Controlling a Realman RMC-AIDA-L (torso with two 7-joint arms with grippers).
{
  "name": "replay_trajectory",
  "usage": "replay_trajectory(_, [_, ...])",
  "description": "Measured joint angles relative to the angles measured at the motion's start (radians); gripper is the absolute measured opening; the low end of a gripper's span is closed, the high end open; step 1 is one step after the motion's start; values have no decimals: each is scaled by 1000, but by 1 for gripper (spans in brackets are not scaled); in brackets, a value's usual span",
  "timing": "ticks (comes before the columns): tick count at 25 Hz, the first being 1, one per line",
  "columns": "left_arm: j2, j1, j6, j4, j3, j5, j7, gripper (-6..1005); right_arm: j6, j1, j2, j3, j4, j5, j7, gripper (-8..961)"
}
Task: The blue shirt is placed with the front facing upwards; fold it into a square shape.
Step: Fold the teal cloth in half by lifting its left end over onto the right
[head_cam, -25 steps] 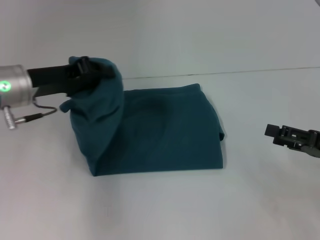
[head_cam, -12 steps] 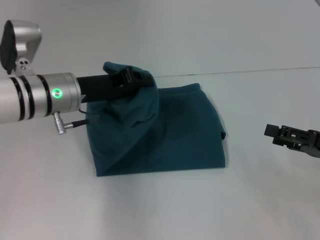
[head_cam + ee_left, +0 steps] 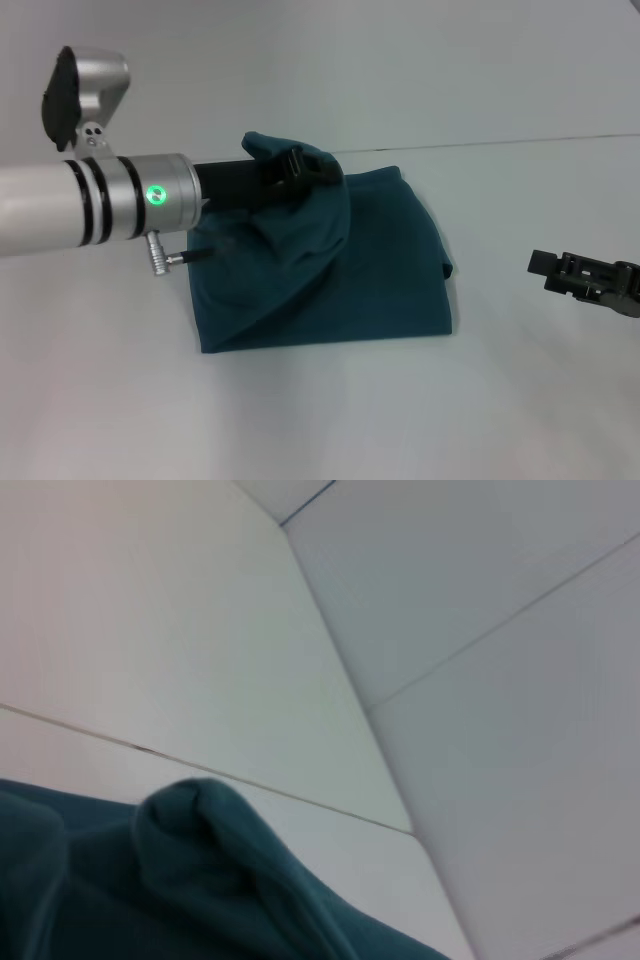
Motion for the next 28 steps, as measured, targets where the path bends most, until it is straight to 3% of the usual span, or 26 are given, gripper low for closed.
replay_trajectory(5, [-1, -18, -111, -59, 44, -34, 21, 97, 0, 2, 0, -2, 0, 0, 0, 866])
replay_trajectory(14, [-8, -65, -147, -122, 70, -81, 62, 98, 0, 2, 0, 0, 0, 0, 2, 864])
replay_trajectory(28, [2, -97, -226, -85, 272, -76, 51, 97, 0, 1, 0, 1, 2, 0, 2, 861])
